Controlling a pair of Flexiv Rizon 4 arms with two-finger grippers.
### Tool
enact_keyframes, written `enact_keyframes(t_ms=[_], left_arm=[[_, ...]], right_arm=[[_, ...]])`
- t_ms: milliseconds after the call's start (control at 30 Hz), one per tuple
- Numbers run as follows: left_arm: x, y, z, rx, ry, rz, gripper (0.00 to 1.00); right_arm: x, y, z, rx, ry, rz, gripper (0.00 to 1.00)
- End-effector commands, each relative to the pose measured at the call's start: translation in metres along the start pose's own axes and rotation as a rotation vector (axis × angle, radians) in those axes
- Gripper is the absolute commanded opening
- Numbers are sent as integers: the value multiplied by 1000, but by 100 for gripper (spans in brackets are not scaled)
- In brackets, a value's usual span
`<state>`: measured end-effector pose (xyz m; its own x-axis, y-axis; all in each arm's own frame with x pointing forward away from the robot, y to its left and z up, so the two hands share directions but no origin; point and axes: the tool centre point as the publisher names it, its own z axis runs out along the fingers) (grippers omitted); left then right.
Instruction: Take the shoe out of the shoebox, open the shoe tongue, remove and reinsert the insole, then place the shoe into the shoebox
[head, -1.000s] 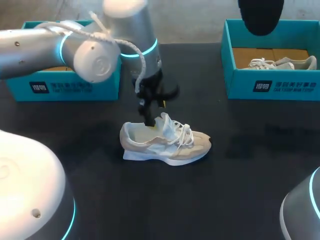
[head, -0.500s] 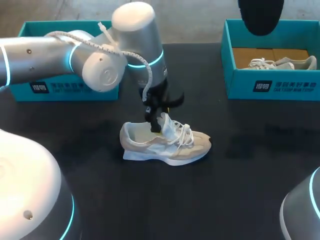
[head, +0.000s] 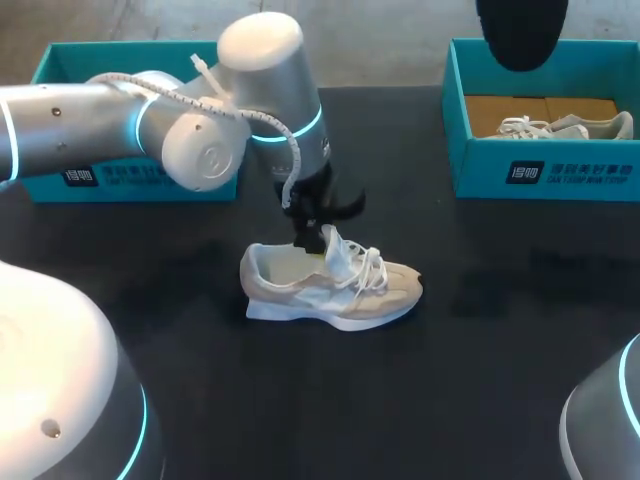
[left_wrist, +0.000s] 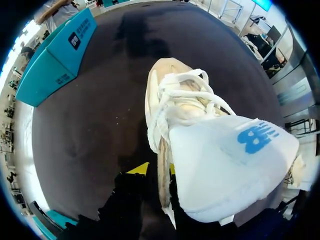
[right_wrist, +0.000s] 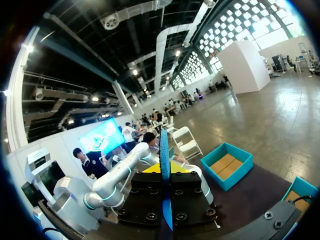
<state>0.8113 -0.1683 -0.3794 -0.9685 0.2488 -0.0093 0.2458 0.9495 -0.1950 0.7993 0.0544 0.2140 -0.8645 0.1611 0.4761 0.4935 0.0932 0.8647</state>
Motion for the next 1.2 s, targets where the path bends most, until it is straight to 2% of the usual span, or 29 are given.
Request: enact_keyframes(t_ms=[33, 400, 767, 1200], left_arm=[[2, 3, -2, 13, 0, 9, 0], [-2, 2, -17, 50, 2, 120, 0], [-10, 12, -35, 67, 37, 294, 0], [-14, 5, -48, 81, 103, 660, 0]], right_arm=[[-1, 1, 1, 3, -2, 1, 0], [-1, 1, 1, 3, -2, 1, 0], [-1, 1, 1, 3, -2, 1, 0], [-1, 1, 1, 3, -2, 1, 0]])
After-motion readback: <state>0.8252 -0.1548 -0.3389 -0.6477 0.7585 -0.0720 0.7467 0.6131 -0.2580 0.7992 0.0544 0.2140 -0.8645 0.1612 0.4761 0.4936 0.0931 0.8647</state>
